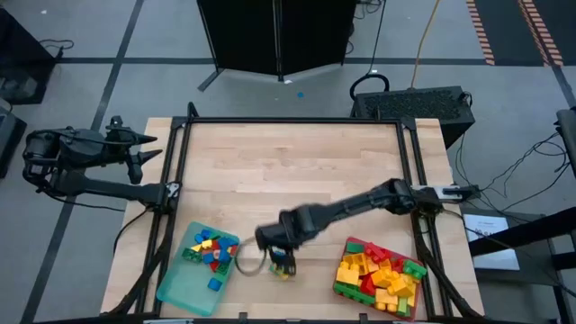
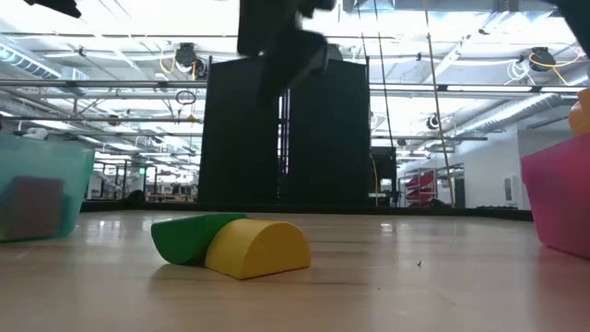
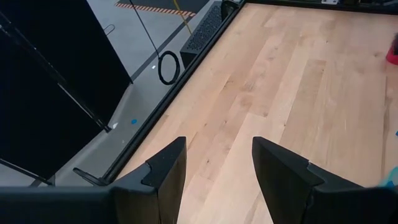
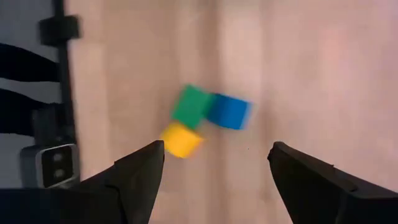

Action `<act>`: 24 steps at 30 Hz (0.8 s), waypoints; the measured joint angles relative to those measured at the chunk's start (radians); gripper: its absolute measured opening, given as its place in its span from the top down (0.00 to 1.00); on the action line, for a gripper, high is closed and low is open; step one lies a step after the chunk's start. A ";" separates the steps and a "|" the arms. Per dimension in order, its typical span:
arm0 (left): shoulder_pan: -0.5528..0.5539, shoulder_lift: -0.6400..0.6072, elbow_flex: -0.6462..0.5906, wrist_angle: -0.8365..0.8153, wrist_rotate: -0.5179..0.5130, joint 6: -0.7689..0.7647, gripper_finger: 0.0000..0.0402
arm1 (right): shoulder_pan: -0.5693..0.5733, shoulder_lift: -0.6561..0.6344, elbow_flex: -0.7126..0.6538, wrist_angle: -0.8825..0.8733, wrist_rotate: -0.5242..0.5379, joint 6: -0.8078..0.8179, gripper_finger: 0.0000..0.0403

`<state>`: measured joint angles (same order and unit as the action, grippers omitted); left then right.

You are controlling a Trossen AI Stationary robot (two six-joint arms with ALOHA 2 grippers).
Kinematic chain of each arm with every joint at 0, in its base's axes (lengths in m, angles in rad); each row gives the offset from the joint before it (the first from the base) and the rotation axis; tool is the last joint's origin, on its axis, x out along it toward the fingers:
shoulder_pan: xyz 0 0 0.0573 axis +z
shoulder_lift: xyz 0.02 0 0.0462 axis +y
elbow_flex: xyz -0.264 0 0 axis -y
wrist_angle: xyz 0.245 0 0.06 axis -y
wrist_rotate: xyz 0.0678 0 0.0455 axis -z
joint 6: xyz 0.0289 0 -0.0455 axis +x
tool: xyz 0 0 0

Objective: Sort blocks by size
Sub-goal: Put the green block into the blue bin

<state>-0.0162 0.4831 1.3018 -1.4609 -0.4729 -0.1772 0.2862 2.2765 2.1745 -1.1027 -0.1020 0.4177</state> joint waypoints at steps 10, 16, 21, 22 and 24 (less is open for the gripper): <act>0.000 0.000 0.000 0.000 -0.001 0.006 0.53 | 0.115 0.008 -0.120 0.282 0.127 0.092 0.31; 0.000 0.000 0.000 0.000 -0.001 0.002 0.53 | 0.115 0.010 -0.204 0.394 0.132 0.157 0.31; 0.000 0.000 0.000 0.000 -0.002 0.002 0.53 | 0.115 0.015 -0.270 0.511 0.131 0.211 0.31; 0.000 0.000 0.000 0.000 -0.002 0.002 0.53 | 0.115 0.015 -0.280 0.529 0.133 0.215 0.31; 0.000 0.000 0.000 0.000 -0.002 0.002 0.53 | 0.115 0.013 -0.296 0.557 0.138 0.224 0.31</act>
<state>-0.0163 0.4831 1.3018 -1.4609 -0.4747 -0.1753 0.4010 2.2894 1.8781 -0.5457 0.0362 0.6419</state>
